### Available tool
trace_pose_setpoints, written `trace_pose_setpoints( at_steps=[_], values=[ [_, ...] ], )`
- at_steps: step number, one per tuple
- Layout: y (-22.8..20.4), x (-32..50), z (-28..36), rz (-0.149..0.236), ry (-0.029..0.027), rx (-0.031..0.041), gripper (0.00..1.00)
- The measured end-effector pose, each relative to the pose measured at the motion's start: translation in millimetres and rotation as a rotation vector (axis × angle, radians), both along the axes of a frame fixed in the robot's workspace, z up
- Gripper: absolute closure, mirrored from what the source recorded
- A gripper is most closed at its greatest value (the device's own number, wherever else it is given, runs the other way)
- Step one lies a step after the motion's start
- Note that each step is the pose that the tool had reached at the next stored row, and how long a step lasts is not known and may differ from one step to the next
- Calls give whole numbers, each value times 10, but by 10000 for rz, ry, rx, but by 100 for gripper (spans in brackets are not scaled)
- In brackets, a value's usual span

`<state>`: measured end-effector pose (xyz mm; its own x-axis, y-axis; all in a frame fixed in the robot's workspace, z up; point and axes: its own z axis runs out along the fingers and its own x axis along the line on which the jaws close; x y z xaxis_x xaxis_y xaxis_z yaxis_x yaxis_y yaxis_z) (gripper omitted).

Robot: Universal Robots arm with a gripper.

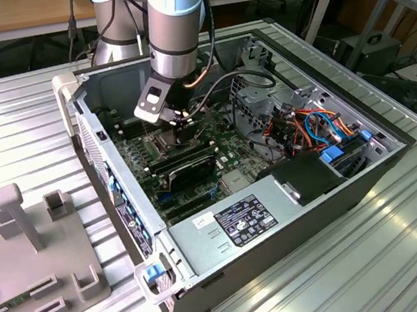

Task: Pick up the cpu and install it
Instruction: 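Place the cpu into insertion slot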

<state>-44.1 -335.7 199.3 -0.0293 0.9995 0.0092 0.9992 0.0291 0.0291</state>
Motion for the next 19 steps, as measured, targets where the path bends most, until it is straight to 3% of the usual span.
trace_pose_setpoints(
  at_steps=[19],
  values=[
    [-1,-1,-32,0,1,-1,45]
  ],
)
